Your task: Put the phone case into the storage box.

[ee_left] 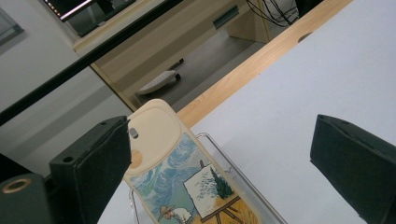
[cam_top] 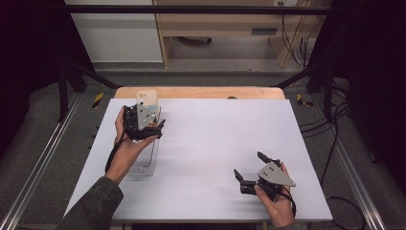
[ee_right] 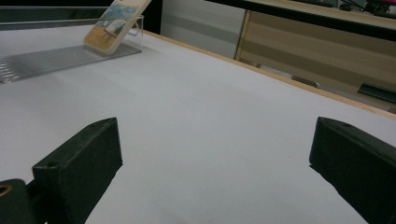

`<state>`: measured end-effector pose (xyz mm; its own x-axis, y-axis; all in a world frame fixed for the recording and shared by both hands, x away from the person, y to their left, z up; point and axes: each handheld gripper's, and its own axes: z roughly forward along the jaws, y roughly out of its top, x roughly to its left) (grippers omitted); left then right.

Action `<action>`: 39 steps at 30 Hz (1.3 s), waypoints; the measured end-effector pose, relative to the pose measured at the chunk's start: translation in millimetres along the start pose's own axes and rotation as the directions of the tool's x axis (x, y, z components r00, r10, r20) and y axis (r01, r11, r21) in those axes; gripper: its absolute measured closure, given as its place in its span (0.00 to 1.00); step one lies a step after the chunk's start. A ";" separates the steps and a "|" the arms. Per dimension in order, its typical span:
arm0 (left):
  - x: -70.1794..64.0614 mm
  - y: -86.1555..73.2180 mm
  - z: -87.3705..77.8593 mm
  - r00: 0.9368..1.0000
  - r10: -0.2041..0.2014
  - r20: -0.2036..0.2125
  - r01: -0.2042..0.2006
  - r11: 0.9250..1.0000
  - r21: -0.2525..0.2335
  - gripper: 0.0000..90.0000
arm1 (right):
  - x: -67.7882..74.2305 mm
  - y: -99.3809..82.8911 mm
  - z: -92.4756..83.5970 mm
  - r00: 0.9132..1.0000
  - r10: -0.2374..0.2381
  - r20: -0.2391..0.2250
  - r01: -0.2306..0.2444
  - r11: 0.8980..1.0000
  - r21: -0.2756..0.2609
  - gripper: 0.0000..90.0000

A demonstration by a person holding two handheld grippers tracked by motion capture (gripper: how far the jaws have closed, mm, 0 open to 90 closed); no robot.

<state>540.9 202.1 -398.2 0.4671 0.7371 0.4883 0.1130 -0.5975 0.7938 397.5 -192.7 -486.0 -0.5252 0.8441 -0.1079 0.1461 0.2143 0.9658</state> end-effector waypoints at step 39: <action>-18.5 4.4 -54.2 0.991 0.137 0.002 -0.137 0.989 -0.059 0.07 | 2.2 0.8 -0.1 1.000 -0.007 -0.001 0.007 1.000 -0.002 0.03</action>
<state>485.2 203.0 -384.1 0.4798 0.6475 0.5921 -0.0041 -0.6732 0.7394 396.4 -190.7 -485.4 -0.5267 0.8423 -0.1144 0.1406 0.2191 0.9655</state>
